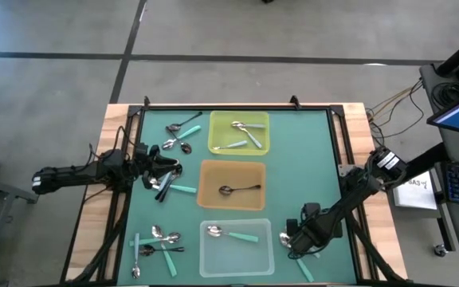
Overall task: Sort silverware by color (type)
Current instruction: Put the black spoon into the orange bin
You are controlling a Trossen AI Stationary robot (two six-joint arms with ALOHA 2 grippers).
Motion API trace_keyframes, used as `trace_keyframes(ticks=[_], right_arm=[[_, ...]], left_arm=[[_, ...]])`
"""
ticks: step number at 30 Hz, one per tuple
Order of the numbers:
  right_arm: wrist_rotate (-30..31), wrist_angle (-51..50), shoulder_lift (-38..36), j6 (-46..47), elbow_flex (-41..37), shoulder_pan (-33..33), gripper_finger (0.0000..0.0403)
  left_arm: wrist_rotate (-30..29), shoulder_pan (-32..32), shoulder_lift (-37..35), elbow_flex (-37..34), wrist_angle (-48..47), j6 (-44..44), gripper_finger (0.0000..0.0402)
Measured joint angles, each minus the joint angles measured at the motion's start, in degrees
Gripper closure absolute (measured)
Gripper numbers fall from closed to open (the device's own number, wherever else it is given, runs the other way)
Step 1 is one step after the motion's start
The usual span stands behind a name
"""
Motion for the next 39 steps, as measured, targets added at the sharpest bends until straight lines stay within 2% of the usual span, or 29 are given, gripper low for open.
trace_keyframes(ticks=[8, 11, 18, 24, 27, 34, 39], right_arm=[[0.3, -0.8, -1.6, -4.1, 0.8, 0.1, 0.0392], [3.6, -1.7, -2.9, -6.5, 2.5, 0.1, 0.0392], [18.4, -3.0, -5.8, -11.5, 6.1, 0.4, 0.0393], [32.1, -3.3, -6.4, -20.8, 10.6, -0.1, 0.0393], [39.5, -3.0, -6.5, -27.2, 12.9, -1.6, 0.0393], [51.7, -1.7, -6.5, -45.9, 15.4, -9.5, 0.0393], [54.1, 8.4, -6.5, -61.1, 15.3, -16.4, 0.0393]], left_arm=[[0.0, 0.0, 0.0, 0.0, 0.0, 0.0, 0.0290], [0.0, 0.0, 0.0, 0.0, 0.0, 0.0, 0.0290], [0.0, 0.0, 0.0, 0.0, 0.0, 0.0, 0.0290], [0.0, 0.0, 0.0, 0.0, 0.0, 0.0, 0.0290], [0.0, 0.0, 0.0, 0.0, 0.0, 0.0, 0.0290], [0.0, 0.0, 0.0, 0.0, 0.0, 0.0, 0.0290], [0.0, 0.0, 0.0, 0.0, 0.0, 0.0, 0.0290]])
